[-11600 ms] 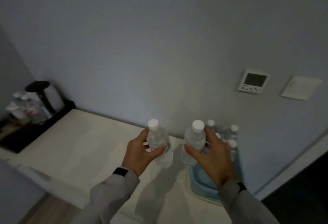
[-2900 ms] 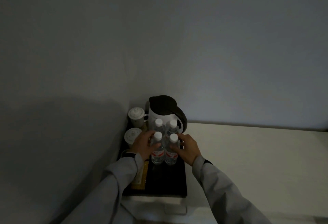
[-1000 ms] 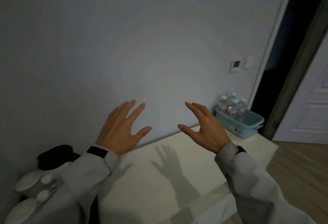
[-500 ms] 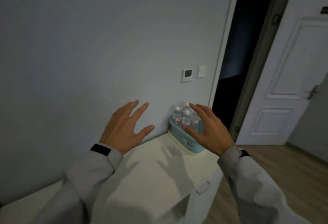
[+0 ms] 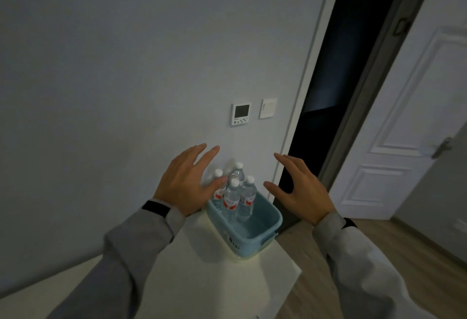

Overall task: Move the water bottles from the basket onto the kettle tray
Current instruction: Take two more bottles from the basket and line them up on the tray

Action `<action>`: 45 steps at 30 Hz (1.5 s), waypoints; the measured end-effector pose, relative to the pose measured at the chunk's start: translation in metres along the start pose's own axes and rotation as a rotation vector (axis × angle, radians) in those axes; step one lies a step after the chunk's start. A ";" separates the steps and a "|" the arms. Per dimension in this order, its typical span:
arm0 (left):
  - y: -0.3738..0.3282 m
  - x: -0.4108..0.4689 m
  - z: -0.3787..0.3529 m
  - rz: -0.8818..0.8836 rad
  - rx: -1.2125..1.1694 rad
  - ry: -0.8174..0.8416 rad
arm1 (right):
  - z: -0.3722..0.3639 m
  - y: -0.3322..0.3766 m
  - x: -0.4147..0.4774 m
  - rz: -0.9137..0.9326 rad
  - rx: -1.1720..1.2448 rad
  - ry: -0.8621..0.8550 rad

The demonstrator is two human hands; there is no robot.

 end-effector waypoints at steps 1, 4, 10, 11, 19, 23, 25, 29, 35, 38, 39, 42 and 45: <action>-0.001 0.009 -0.009 -0.002 0.023 -0.013 | -0.006 -0.013 0.011 0.009 0.016 0.011; -0.002 0.031 -0.041 0.040 0.067 0.000 | -0.028 -0.051 0.045 0.043 0.060 0.037; -0.002 0.061 -0.111 0.221 0.109 0.083 | -0.080 -0.126 0.104 0.090 0.185 0.168; -0.002 0.063 -0.123 0.262 0.115 0.106 | -0.087 -0.138 0.111 0.088 0.216 0.191; 0.000 0.049 -0.208 0.474 0.133 0.245 | -0.147 -0.200 0.129 0.035 0.353 0.399; 0.006 0.035 -0.254 0.616 -0.004 0.320 | -0.180 -0.221 0.117 -0.044 0.410 0.518; 0.009 0.026 -0.277 0.698 -0.073 0.344 | -0.197 -0.228 0.109 -0.100 0.422 0.575; 0.009 0.022 -0.306 0.787 -0.244 0.317 | -0.215 -0.226 0.095 -0.198 0.499 0.587; 0.027 0.021 -0.357 0.898 -0.370 0.254 | -0.270 -0.229 0.090 -0.256 0.589 0.623; 0.022 0.024 -0.359 0.895 -0.414 0.204 | -0.268 -0.224 0.087 -0.286 0.646 0.529; 0.022 0.025 -0.359 0.901 -0.421 0.190 | -0.270 -0.223 0.088 -0.291 0.671 0.501; 0.028 0.021 -0.362 0.922 -0.415 0.148 | -0.279 -0.223 0.089 -0.328 0.666 0.446; 0.029 0.021 -0.359 0.930 -0.414 0.122 | -0.283 -0.225 0.089 -0.354 0.638 0.446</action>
Point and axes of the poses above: each hand's wrist, its own x-axis towards the middle knuckle, its own z-axis out of the back of the hand, y = z × x, the point moved 5 cm from there along x, towards the middle knuckle, and after that the axes turned 7 degrees about x, right-handed, at the moved point
